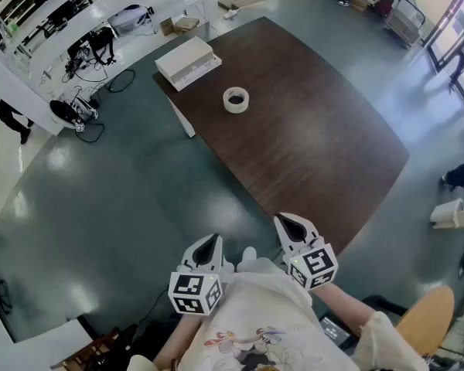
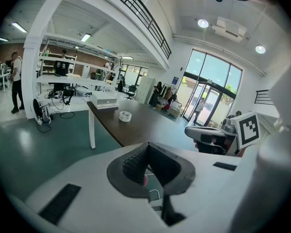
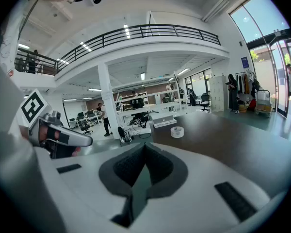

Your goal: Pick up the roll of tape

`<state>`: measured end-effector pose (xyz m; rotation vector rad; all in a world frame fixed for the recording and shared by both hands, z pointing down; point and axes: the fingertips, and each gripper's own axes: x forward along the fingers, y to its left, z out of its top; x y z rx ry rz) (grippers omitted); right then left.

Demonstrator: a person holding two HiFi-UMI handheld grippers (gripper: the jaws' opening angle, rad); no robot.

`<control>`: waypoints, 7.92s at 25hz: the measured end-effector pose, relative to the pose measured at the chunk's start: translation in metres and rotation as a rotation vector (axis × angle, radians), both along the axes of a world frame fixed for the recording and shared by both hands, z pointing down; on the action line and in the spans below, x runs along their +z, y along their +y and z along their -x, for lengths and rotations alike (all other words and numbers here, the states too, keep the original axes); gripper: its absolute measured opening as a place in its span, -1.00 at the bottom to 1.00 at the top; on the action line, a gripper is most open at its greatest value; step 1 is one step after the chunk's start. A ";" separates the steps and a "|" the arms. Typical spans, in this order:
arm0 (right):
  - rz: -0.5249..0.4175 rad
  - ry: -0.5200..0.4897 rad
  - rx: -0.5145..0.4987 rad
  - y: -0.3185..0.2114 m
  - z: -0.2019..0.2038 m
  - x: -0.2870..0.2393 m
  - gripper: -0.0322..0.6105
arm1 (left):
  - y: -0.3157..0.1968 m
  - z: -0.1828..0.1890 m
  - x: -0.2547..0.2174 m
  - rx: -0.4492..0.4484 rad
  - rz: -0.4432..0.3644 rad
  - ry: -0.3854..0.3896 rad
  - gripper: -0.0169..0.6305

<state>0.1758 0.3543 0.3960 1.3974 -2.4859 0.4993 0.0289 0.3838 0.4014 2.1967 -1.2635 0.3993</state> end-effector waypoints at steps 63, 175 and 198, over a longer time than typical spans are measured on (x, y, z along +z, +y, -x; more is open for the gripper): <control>0.157 0.131 -0.029 -0.333 0.107 0.074 -0.88 | -0.328 0.121 0.034 0.047 0.066 0.049 -0.93; 0.455 0.776 -0.683 -0.582 0.044 0.296 -0.63 | -0.484 0.027 0.156 -0.075 0.329 -0.025 -0.93; 0.294 0.598 -0.468 -0.572 0.055 0.229 -0.62 | -0.466 0.044 0.125 -0.082 0.249 -0.019 -0.93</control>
